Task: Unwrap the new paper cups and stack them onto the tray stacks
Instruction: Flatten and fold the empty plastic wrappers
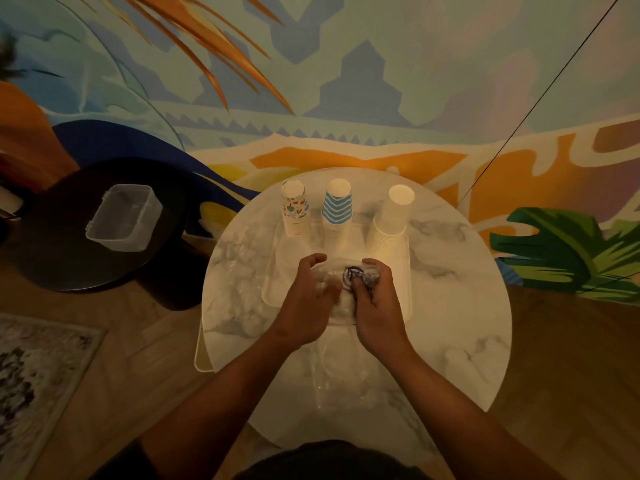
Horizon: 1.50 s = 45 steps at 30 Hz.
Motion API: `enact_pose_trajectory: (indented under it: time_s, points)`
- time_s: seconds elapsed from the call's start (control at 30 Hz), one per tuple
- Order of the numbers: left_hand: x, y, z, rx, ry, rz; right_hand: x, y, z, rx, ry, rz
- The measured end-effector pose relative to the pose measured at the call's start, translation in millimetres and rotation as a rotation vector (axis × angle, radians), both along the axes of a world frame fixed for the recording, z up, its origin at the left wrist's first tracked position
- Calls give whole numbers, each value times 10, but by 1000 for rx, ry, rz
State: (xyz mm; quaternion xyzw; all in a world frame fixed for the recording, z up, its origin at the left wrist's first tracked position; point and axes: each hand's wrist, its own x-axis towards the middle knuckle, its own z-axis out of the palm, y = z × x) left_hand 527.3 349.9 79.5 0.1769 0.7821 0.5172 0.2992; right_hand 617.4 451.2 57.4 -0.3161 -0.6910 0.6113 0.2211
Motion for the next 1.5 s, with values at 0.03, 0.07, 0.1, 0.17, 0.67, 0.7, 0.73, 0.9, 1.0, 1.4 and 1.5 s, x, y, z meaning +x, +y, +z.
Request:
enact_pose_trajectory:
  time_s: [0.03,0.07,0.1,0.17,0.67,0.7,0.73,0.9,1.0,1.4,1.5]
  points:
    - [9,6,-13,5,1,-6,2,1,-11,6,-6,-1]
    - [14,11,-33,9,11,-13,3,2,-19,16,-12,-2]
    - [20,13,-49,11,26,-19,2,5,-33,28,-18,-4]
    - [26,18,-101,19,46,-20,6,10,-64,39,-36,-1]
    - [359,-27,-477,48,-437,138,145,23,-413,-114,-182,-5]
    - [382,-31,-523,28,-366,130,150,25,-461,-93,-207,-13]
    - [395,-36,-570,0,-288,130,155,32,-501,-72,-232,-24]
    - [415,-103,-743,-121,-114,101,200,83,-727,8,-337,-35]
    - [383,-192,-872,-192,-66,31,259,61,-872,31,-383,-18]
    - [460,-434,-1221,-346,301,-261,493,-43,-1358,66,-548,104]
    - [609,-488,-1420,-587,373,-517,516,-90,-1501,98,-532,131]
